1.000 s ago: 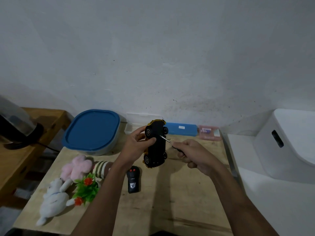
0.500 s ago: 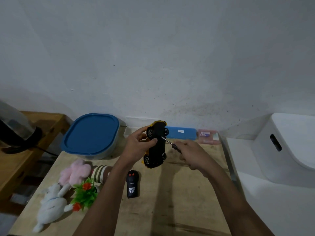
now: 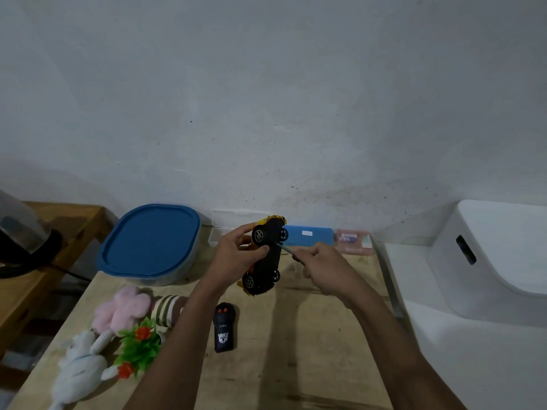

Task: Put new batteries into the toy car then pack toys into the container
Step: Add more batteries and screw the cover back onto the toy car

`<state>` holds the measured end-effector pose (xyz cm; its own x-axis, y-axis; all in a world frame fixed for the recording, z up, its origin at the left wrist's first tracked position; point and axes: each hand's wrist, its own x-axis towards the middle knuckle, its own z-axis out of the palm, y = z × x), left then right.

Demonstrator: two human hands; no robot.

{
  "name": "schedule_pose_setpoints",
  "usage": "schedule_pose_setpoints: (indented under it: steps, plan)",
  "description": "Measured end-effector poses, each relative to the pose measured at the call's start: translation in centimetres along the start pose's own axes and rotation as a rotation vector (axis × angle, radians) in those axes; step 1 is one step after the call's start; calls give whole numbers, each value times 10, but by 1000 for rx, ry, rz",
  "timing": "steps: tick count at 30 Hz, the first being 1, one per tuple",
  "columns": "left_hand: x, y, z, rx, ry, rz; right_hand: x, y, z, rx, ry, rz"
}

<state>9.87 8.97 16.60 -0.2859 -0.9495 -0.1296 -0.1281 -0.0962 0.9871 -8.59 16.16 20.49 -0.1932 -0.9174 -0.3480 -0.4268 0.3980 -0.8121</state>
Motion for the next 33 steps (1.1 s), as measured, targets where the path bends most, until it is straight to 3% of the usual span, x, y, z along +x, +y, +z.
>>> schedule_pose_setpoints:
  steps: [7, 13, 18, 20, 24, 30, 33]
  plan:
    - [0, -1, -4, -5, 17, 8, 1, 3, 1, -285, 81, -137]
    - [-3, -6, -2, -2, -1, 18, -3, 2, 5, 19, -87, 48]
    - [-3, -7, -2, -5, -4, 2, 2, 6, 8, -228, 99, -147]
    - [-4, -8, -2, -14, -6, -4, 3, 8, 6, -222, 113, -181]
    - [-7, -11, 0, -35, -10, -2, 1, 8, 2, 55, -76, -18]
    - [-8, -12, 2, -105, 23, -2, 6, 14, 1, 989, -489, 398]
    - [-8, -10, 5, -177, 31, -27, 5, 16, 8, 972, -416, 329]
